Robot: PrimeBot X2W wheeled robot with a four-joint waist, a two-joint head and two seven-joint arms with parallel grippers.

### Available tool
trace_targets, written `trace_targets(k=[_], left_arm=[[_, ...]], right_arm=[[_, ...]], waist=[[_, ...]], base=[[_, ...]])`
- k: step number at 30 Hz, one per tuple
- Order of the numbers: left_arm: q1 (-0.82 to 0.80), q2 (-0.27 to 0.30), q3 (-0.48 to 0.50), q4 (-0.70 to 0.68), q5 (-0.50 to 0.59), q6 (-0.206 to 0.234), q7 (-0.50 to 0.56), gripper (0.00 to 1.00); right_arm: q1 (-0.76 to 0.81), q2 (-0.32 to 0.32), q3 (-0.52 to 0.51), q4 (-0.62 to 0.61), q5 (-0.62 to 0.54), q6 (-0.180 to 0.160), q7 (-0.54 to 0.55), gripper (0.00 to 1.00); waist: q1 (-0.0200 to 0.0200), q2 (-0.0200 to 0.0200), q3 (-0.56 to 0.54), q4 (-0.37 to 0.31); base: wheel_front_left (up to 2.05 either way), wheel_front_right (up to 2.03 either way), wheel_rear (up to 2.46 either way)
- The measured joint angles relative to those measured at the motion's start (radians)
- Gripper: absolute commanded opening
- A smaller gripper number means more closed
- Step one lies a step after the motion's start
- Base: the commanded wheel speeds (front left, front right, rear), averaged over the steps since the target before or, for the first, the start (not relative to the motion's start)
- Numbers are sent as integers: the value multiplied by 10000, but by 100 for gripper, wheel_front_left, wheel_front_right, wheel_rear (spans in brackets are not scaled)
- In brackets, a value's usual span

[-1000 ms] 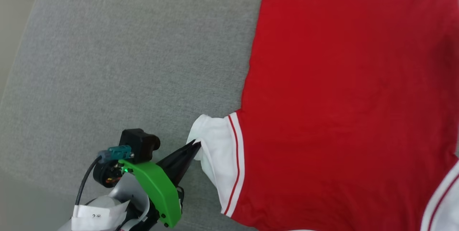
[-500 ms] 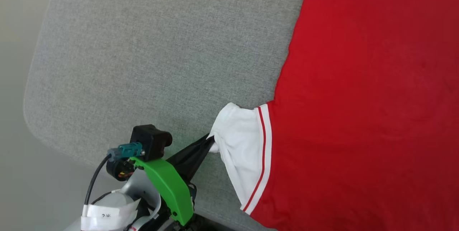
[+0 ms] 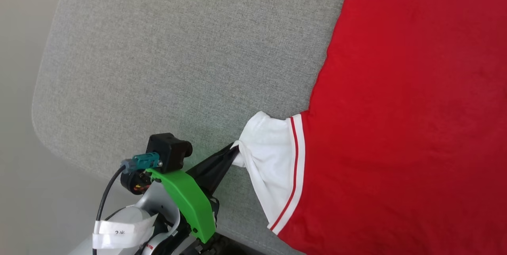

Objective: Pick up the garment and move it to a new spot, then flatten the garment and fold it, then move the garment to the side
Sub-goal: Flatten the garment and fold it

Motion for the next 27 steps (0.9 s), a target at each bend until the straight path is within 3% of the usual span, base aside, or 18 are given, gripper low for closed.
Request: trace_targets(k=[12, 27], left_arm=[[14, 196, 123, 186, -10, 217, 25, 0], [778, 489, 324, 320, -430, 623, 86, 0]], right_arm=[[1653, 100, -205, 174, 422, 2, -888, 0], [5571, 779, -1135, -391, 1461, 4, -1981, 0]], waist=[[-1, 0, -941, -602], [-2, 0, -2873, -1992]], base=[[0, 0, 0], [0, 0, 0]])
